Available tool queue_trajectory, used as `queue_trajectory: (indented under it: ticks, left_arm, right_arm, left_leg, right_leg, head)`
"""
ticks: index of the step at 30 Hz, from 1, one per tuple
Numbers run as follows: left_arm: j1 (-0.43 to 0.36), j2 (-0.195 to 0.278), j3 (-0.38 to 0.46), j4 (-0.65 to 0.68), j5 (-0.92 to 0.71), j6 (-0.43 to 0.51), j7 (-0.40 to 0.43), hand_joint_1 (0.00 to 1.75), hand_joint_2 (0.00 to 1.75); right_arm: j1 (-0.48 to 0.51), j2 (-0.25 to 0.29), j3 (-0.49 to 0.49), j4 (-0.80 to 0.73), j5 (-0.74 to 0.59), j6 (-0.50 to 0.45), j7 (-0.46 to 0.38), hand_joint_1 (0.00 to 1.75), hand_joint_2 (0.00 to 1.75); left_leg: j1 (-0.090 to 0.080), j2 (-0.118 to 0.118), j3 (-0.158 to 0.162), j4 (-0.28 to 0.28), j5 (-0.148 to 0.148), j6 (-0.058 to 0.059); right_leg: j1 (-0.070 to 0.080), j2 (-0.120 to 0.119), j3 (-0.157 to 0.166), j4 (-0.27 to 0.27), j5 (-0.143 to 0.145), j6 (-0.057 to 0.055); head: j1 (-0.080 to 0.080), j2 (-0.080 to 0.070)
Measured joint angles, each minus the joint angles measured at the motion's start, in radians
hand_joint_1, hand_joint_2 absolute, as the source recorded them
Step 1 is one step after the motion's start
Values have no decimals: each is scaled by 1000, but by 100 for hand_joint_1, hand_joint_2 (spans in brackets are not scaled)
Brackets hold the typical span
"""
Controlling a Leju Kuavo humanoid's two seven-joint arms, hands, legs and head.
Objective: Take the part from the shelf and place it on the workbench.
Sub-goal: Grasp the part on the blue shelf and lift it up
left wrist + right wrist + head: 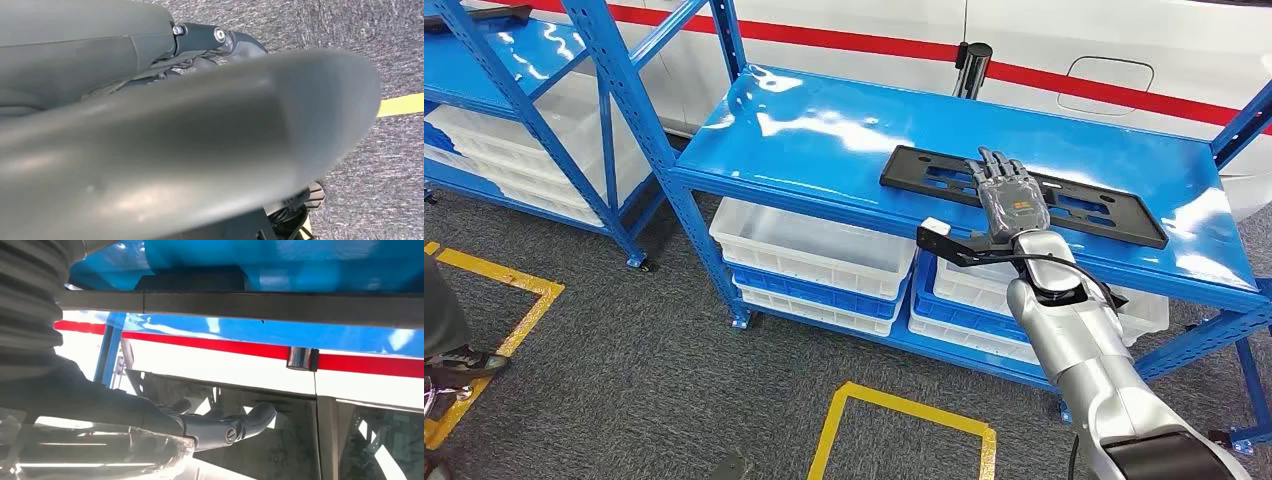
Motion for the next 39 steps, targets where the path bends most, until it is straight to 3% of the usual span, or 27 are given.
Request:
queue_trajectory:
  ticks: [16, 20, 23, 25, 28, 29, 30, 32, 34, 35, 39]
  left_arm:
    - [0, 0, 23, 0, -6, -29, -9, 0, 0]
    - [0, 1, 24, 0, -8, -31, -6, 0, 0]
    - [0, 0, 24, 0, -9, -32, -4, 0, 0]
    - [0, 0, 24, 0, -12, -33, -4, 0, 0]
    - [0, -1, 24, 0, -14, -34, -2, 0, 0]
    - [0, -1, 24, 0, -14, -34, -2, 0, 0]
    - [1, -2, 24, 0, -15, -34, 0, 0, 0]
    - [2, -2, 24, 0, -15, -34, 1, 0, 0]
    - [1, -2, 24, 0, -15, -34, 2, 0, 0]
    - [1, -2, 24, 0, -15, -34, 2, 0, 0]
    - [-2, -1, 24, 0, -15, -33, 1, 0, 0]
  right_arm:
    - [-6, 7, -2, 86, 3, -24, -7, 0, 175]
    - [-5, 6, -4, 92, 3, -25, -7, 0, 175]
    - [-6, 4, -7, 92, 3, -27, -7, 0, 175]
    - [-8, 0, -10, 92, 3, -29, -6, 0, 175]
    - [-3, -7, -12, 93, 3, -30, -6, 0, 175]
    - [1, -9, -13, 94, 3, -30, -5, 0, 175]
    - [4, -11, -13, 94, 4, -30, -4, 0, 175]
    - [6, -12, -14, 94, 5, -30, -3, 0, 175]
    - [6, -10, -15, 94, 5, -27, -4, 0, 175]
    - [6, -8, -16, 94, 5, -26, -5, 0, 175]
    - [5, 7, -16, 92, 5, -25, -7, 0, 175]
  left_leg:
    - [-3, 0, -1, 3, -3, 3]
    - [-5, 0, -4, 8, -7, 10]
    - [-2, 1, 3, 1, -10, 23]
    - [4, 3, 16, -9, -9, 34]
    - [6, 2, 24, -10, -14, 40]
    - [6, 1, 27, -10, -18, 39]
    - [6, -1, 31, -9, -21, 37]
    - [7, -4, 45, -8, -33, 29]
    - [5, -4, 58, -4, -49, 16]
    - [4, -3, 62, -3, -56, 10]
    - [11, 3, 69, 13, -82, -13]
  right_leg:
    - [-6, 0, 0, -1, 0, 2]
    - [-11, 0, 0, -2, -1, 8]
    - [-11, 0, 0, 0, -6, 18]
    - [-8, 0, -27, 59, -31, 15]
    - [-6, 1, -148, 267, -101, 2]
    - [-6, 1, -179, 309, -108, 5]
    - [-5, 1, -188, 309, -96, 11]
    - [-9, 0, -141, 190, -29, 30]
    - [-10, 0, -76, 58, 29, 32]
    - [-8, 2, -58, 26, 40, 25]
    - [-4, 10, -34, 14, 29, -18]
  head:
    - [0, 0]
    - [0, 0]
    - [0, 0]
    - [1, 0]
    - [2, 0]
    - [2, 0]
    - [3, 0]
    - [3, 0]
    - [2, 0]
    - [2, 0]
    - [-3, 0]
